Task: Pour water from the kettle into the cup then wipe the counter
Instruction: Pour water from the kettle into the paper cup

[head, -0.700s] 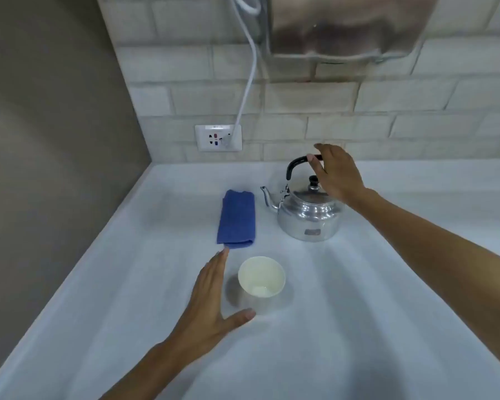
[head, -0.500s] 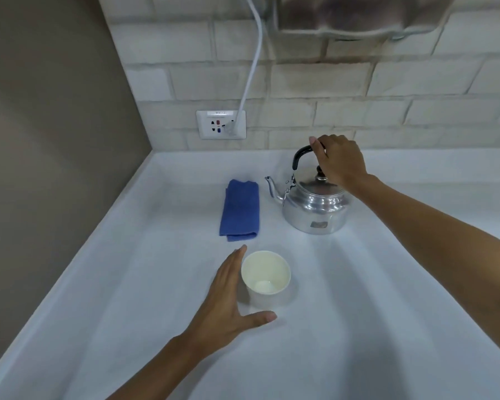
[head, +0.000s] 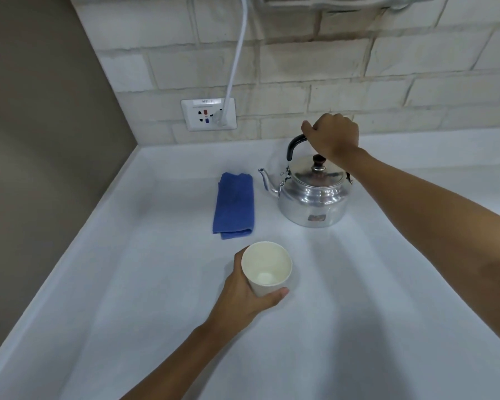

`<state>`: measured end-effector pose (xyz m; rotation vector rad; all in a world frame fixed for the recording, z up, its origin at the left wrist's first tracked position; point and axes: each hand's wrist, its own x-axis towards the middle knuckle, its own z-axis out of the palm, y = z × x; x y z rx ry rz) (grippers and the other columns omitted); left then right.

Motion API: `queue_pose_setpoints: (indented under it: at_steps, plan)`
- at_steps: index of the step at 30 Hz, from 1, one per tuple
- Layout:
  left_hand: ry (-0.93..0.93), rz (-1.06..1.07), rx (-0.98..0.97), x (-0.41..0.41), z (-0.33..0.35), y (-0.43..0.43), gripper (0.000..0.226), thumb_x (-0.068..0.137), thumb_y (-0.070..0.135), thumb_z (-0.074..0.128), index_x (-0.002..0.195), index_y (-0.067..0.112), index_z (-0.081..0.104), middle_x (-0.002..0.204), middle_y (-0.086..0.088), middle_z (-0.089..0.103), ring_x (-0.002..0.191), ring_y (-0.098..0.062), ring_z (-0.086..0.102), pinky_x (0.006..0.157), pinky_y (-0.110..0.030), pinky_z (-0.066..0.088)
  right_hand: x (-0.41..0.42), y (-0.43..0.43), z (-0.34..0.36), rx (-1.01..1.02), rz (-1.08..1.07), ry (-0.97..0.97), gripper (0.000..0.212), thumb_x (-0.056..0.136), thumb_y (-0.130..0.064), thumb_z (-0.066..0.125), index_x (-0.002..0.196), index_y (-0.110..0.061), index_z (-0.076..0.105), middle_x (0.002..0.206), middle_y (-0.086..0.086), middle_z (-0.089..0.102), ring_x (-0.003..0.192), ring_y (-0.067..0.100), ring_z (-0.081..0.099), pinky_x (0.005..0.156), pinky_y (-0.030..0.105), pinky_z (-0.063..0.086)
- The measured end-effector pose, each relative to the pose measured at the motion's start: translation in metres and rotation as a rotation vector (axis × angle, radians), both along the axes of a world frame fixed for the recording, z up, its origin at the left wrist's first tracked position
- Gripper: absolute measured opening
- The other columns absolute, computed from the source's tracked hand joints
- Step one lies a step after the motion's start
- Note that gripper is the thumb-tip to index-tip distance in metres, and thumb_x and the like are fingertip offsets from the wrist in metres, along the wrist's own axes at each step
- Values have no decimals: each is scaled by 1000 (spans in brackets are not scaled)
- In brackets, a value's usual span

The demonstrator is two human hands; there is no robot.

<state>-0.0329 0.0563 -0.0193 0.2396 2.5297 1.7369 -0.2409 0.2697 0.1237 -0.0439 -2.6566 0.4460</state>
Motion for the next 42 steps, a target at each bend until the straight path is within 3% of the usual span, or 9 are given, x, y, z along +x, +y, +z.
queue_pose_setpoints:
  at_steps: [11,18,25,33,37,42]
  plan:
    - [40,16,45,-4,-8,3,71,55,39,81,111,39,36,114,25,46,105,19,44,78,4,35,22,-1,8,-28,35,-15,50,80,-31,47,39,-15,24,37,-1,25,37,19,23,43,25,21]
    - [56,71,79,-3,-4,5,81,63,26,82,124,26,30,115,9,47,105,-6,48,80,3,38,54,5,31,-48,88,59,47,77,-29,49,39,-14,26,38,1,24,40,19,23,45,27,23]
    - [58,82,52,-2,-3,5,80,64,31,82,126,24,31,119,4,49,110,-15,49,89,-24,41,97,1,53,125,216,103,44,73,-28,48,41,-17,21,39,1,19,43,17,16,45,28,17]
    - [79,88,16,-3,-4,6,80,64,34,81,127,22,32,119,4,49,110,-14,49,82,-16,40,132,-1,64,325,317,241,34,69,-26,42,43,-12,25,39,5,18,44,19,15,46,22,14]
    - [81,100,0,-3,-4,5,79,64,36,81,125,23,34,119,4,51,109,-17,50,87,-26,43,143,-7,70,393,348,276,32,66,-24,42,44,-14,22,41,4,12,46,18,13,46,22,11]
    - [75,106,-10,-3,-2,5,79,64,36,81,127,20,36,122,0,54,109,-18,51,86,-25,42,151,-18,74,482,363,303,30,66,-22,42,46,-12,22,48,8,12,52,19,13,47,23,7]
